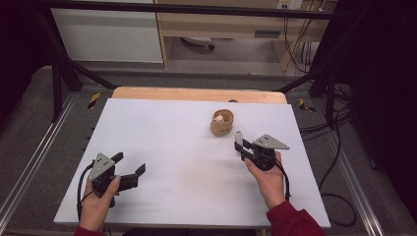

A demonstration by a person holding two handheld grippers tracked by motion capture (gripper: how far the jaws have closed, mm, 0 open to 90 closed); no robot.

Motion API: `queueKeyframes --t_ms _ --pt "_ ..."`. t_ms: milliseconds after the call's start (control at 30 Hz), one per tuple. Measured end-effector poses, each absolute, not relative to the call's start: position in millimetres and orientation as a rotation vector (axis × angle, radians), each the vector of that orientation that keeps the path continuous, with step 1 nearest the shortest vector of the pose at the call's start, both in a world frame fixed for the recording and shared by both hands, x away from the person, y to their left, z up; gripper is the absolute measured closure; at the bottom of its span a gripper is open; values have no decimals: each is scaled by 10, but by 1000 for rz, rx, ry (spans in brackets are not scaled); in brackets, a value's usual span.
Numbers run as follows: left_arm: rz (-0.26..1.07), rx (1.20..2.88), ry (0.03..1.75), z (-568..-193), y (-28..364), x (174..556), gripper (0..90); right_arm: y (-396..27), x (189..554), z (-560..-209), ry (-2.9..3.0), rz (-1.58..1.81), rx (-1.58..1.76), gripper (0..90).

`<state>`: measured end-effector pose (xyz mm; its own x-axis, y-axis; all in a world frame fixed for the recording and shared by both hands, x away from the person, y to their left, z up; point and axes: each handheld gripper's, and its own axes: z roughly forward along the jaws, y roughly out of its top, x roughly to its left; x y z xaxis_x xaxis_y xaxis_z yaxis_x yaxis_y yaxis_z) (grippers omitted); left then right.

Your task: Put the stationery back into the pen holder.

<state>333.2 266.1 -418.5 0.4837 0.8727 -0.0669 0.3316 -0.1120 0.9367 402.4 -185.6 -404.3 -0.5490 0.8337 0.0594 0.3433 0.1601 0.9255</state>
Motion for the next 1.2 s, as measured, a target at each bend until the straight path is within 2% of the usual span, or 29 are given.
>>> queueKeyframes --t_ms 133,533,1200 --pt "653 1677 1057 -4191 2658 3341 42 -1888 4179 -3918 1973 1376 1124 693" --pt "639 1691 1049 -4210 2641 3351 47 -1880 4475 -3634 1912 1406 1115 693" --pt "638 1702 1040 -4214 2629 3346 59 -1692 4919 -3556 1841 1446 1118 694"
